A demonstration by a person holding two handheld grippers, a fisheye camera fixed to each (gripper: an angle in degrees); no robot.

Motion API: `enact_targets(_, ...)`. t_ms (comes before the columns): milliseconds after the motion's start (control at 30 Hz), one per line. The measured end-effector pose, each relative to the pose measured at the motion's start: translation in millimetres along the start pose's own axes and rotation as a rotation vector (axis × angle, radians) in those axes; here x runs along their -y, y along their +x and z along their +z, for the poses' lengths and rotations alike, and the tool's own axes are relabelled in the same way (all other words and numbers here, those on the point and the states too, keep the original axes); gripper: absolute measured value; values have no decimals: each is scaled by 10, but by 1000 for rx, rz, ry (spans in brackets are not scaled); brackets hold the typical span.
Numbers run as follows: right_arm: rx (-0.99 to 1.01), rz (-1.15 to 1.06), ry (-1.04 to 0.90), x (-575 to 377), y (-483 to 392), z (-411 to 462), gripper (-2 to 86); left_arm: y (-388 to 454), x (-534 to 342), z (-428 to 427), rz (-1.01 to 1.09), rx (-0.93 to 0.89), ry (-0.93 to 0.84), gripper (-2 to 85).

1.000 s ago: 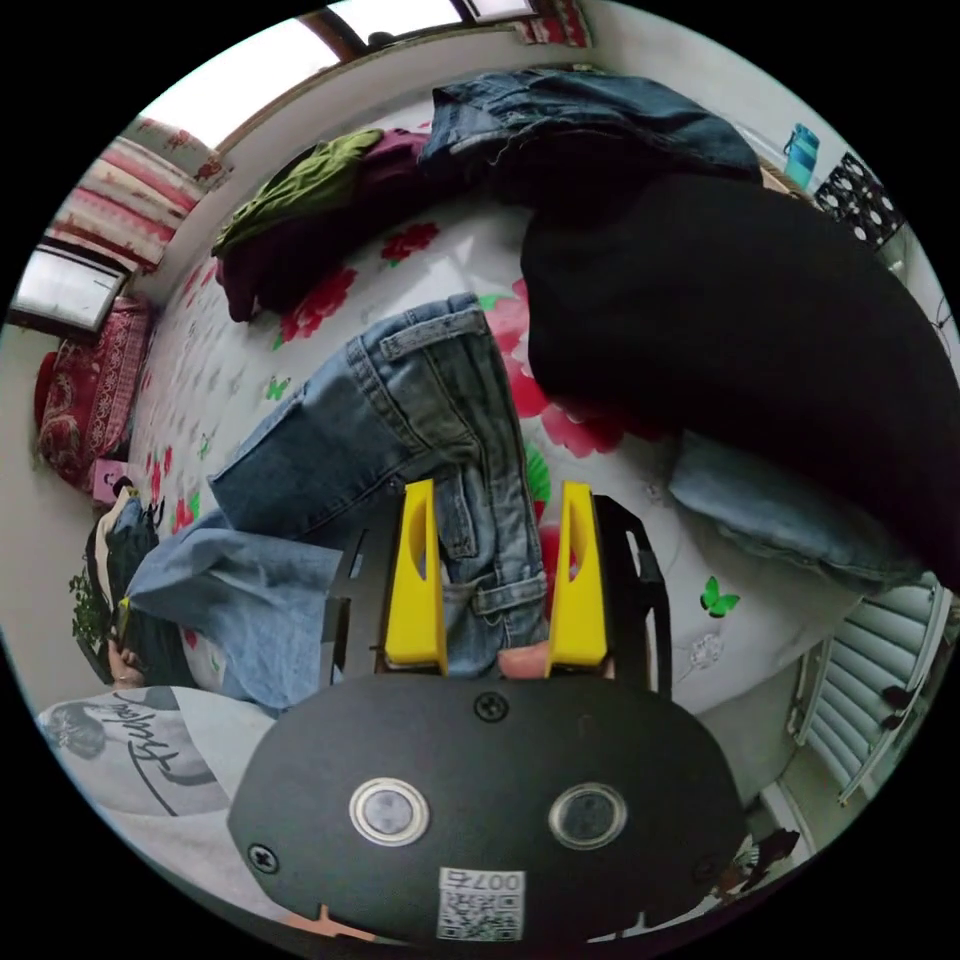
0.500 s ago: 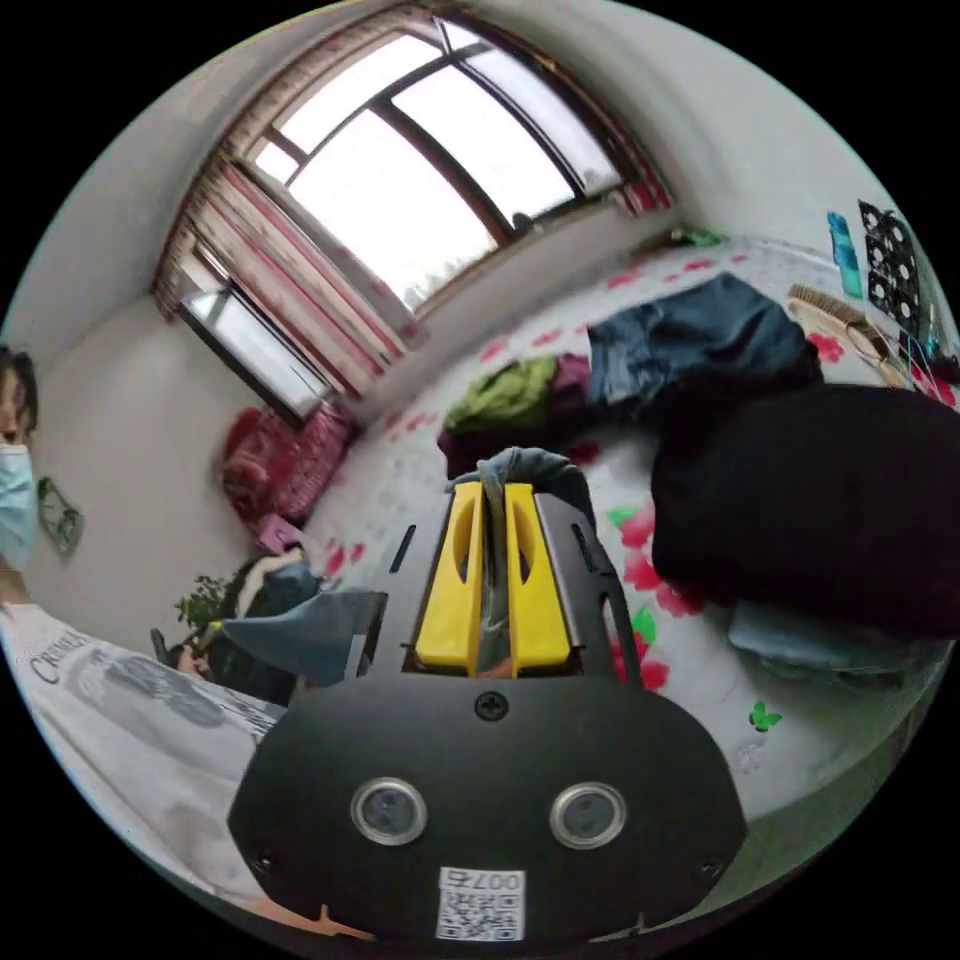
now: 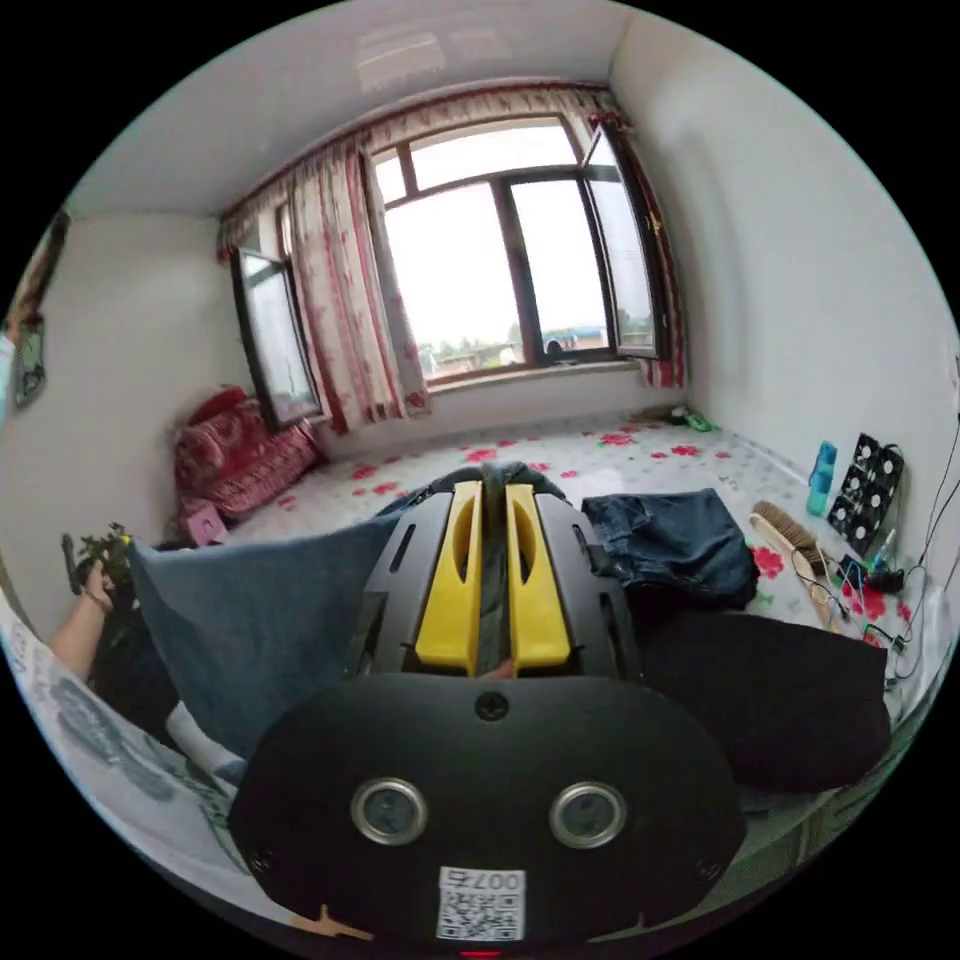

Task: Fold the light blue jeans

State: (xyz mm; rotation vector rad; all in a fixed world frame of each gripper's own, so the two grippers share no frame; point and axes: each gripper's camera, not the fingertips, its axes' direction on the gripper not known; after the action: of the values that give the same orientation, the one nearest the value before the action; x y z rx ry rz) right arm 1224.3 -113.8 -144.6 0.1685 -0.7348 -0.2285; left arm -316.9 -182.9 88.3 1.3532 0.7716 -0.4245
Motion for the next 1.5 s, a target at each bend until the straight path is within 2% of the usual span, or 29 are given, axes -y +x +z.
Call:
enact_targets(67,-67,21,-139,-82,113,722,53,-23,-18,536,21,55,-95,9)
enact_targets(100,-68,49,-192,-123,169,923,58,-137,-110,883,-38,108,-184,25)
enact_targets(133,-65,103,-325,-236,280,1316,67,-275,-258,1160,-104,170,-277,35)
enact_targets(167,-57,131,-455,-380,350,1631,74,-340,-349,1256,-134,191,-313,38)
enact_targets(233,-57,150,-540,-622,374,1835,79,-503,-783,1412,-195,182,-389,44)
enact_targets(367,-20,122,-687,-1222,307,1851,90,-577,-1577,1291,-209,165,-540,44)
enact_targets(533,-47,140,-871,-1846,362,1655,103,-536,-2803,577,-258,277,-798,36)
enact_targets(667,-19,106,-970,-2068,382,1648,112,-514,-3339,205,-332,289,-921,63)
enact_targets(800,83,-75,-983,-2097,77,1741,120,-228,-3594,160,-232,241,-1000,95)
enact_targets(933,199,-342,-1039,-2294,-436,1967,131,208,-3712,459,-59,145,-1036,127)
enact_targets(1000,197,-438,-1080,-2440,-603,2092,134,424,-3777,642,35,108,-1056,129)
enact_targets(1067,99,-548,-1123,-2681,-694,2245,130,605,-3884,855,130,103,-1101,120)
enact_targets(1200,58,-557,-1095,-2729,-617,2264,97,824,-3933,1216,234,201,-1207,20)
enact_targets(1267,87,-517,-1079,-2608,-494,2196,49,851,-3888,1228,267,205,-1232,2)
enact_targets(1333,138,-477,-1032,-2485,-381,2056,23,858,-3716,1072,265,112,-1196,-6)
enact_targets(1400,93,-477,-984,-2383,-286,1879,11,894,-3460,888,235,22,-1133,-8)
enact_targets(1500,-73,-555,-915,-2271,-112,1518,3,1098,-2890,650,284,-96,-1004,-9)
